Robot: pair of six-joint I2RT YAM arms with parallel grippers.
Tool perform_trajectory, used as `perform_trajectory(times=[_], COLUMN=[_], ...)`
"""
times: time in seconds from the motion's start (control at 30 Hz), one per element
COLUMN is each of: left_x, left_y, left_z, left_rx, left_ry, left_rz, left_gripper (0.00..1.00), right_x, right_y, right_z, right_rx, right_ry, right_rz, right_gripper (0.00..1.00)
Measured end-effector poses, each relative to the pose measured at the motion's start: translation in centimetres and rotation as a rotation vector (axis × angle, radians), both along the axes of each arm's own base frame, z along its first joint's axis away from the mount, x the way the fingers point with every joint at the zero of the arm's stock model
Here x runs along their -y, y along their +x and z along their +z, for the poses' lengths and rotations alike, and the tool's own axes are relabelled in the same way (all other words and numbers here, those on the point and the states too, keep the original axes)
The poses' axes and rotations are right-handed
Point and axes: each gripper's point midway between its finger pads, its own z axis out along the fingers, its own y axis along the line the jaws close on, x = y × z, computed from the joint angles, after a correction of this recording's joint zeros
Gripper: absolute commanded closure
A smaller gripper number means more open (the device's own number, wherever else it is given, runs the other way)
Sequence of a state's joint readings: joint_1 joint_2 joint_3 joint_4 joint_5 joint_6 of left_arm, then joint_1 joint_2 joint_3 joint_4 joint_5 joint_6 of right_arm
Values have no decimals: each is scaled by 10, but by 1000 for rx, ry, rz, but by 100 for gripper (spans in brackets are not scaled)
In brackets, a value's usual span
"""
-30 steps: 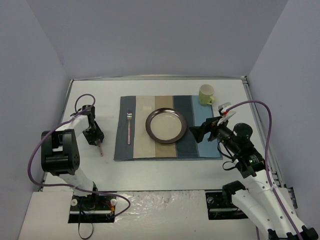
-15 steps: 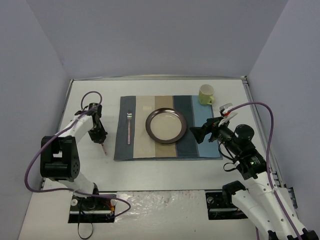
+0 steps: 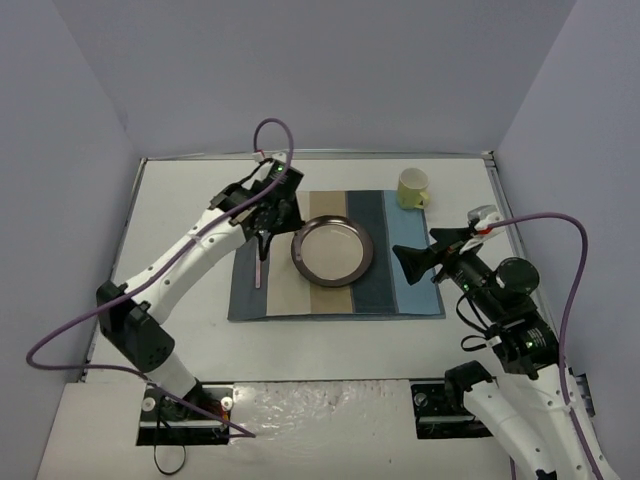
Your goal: Set the dinner table for one person
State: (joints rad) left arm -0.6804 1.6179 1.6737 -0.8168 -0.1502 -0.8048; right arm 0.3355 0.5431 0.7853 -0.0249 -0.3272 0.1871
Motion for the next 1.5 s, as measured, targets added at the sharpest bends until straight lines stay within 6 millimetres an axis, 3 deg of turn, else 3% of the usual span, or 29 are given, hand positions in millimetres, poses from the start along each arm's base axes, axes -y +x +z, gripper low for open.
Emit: perform_trajectory(times=[0.13, 0.4, 0.53, 0.77, 0.87, 1.03, 1.2, 1.5], left_x=[67, 172, 210, 265, 281, 291, 292, 290], left_y=[7, 11, 7, 4, 6, 13, 17, 19], left_z=[-11, -78, -97, -110, -119, -140, -156, -163], left_rx=[-2, -65, -71, -41, -34, -30, -34, -47], left_ry=[-41, -83, -130, -221, -237, -227, -202, -197], left_rz=[-67, -154, -195, -252, -268, -271, -263, -229], left_gripper=[100, 100, 100, 100, 100, 100, 100, 100], right_x=[12, 31, 40, 50, 53, 55, 55, 56], right_y=[-13, -32, -43, -58, -62, -65, -65, -66], right_z=[24, 32, 35, 44, 44, 39, 34, 30], right_rx=[60, 82, 95, 117, 118, 104, 86, 73], right_ry=[22, 54, 66, 78, 79, 73, 65, 59], right_rz=[-41, -114, -142, -169, -177, -183, -184, -186], right_gripper=[0, 0, 0, 0, 0, 0, 0, 0])
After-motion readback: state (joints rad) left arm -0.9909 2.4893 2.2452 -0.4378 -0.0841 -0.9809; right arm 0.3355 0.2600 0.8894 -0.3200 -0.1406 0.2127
